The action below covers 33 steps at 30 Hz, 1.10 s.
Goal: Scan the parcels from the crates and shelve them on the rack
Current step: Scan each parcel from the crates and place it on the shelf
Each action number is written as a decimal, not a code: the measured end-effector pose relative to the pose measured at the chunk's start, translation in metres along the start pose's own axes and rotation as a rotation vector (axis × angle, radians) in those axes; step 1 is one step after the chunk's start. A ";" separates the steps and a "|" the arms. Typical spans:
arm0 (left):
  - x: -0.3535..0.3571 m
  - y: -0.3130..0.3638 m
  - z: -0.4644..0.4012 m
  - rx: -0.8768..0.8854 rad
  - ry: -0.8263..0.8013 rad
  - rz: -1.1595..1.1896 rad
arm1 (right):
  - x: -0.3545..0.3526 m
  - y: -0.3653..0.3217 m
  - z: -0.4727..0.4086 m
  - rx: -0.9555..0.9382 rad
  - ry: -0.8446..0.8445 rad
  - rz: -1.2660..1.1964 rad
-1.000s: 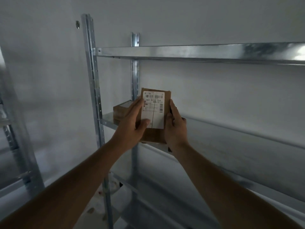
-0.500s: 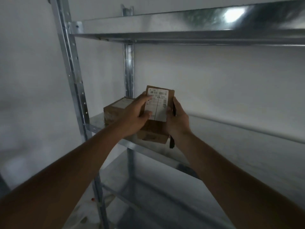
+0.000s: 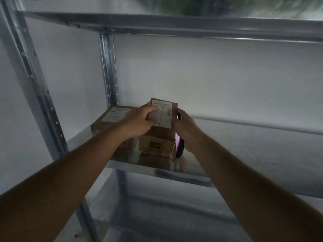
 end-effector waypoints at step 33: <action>0.003 0.047 -0.016 0.309 0.042 -0.415 | -0.026 -0.030 0.023 -0.171 0.236 0.692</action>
Point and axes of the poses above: each hand's wrist, its own z-axis away from the middle knuckle, its own x-axis out of the palm, y = z × x, the point moved 8 cm from there along -z, towards the middle knuckle, and after that the axes turned 9 degrees about -z, right-handed, at the moved point
